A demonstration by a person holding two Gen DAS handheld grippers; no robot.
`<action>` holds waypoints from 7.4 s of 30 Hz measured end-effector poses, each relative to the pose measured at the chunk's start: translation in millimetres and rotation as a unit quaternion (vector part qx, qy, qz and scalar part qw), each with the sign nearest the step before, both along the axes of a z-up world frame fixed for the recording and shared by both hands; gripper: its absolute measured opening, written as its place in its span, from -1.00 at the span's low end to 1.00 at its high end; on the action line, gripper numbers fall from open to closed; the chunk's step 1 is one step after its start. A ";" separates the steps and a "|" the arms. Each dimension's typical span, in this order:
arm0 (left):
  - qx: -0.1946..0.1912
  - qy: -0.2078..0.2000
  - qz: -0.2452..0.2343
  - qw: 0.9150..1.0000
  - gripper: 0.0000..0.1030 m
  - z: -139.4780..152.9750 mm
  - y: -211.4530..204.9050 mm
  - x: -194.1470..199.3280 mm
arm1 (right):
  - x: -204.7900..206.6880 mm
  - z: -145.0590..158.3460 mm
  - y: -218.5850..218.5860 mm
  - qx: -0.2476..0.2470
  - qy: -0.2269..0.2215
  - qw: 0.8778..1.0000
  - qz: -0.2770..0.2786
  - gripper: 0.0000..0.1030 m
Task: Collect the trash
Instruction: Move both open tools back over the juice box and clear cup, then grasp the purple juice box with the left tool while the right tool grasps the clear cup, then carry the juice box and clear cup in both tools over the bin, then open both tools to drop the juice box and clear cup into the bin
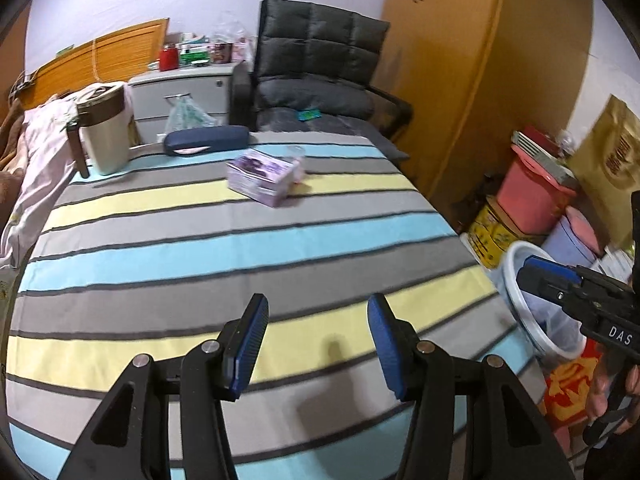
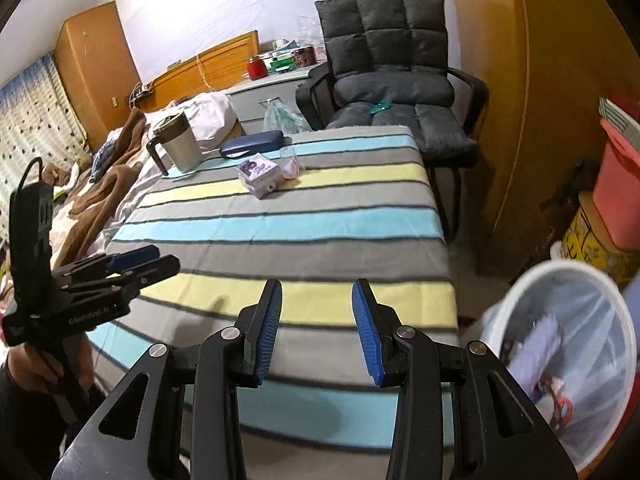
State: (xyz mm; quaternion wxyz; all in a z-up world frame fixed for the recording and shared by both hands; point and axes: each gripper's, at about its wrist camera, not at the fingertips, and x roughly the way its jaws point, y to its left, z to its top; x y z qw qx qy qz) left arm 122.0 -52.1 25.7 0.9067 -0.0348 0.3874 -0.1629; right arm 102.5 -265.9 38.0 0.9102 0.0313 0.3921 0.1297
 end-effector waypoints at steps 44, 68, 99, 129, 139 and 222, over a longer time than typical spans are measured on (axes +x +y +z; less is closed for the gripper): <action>-0.010 0.031 0.122 0.992 0.46 -39.6 38.7 168.3 | 70.2 -21.0 -3.1 0.023 0.021 1.000 0.002 0.02; 0.043 0.062 0.097 0.992 0.10 -50.2 34.4 169.3 | 75.5 -15.2 8.2 0.010 0.019 1.000 0.013 0.02; -0.006 0.043 0.107 0.993 0.10 -63.6 87.7 99.8 | 179.0 -51.5 71.1 -0.037 0.044 0.997 0.047 0.02; -0.031 0.036 0.088 0.995 0.10 -54.9 85.5 83.4 | 128.4 -22.4 82.2 -0.007 0.025 0.998 0.063 -0.36; -0.029 0.026 0.060 0.997 0.10 -35.3 64.4 31.4 | 63.0 -10.3 55.1 0.010 0.015 0.999 0.043 -0.35; -0.048 0.053 -0.298 0.952 0.27 -23.0 -290.0 -12.8 | -97.4 -39.4 -194.9 0.042 0.023 0.956 -0.290 -0.11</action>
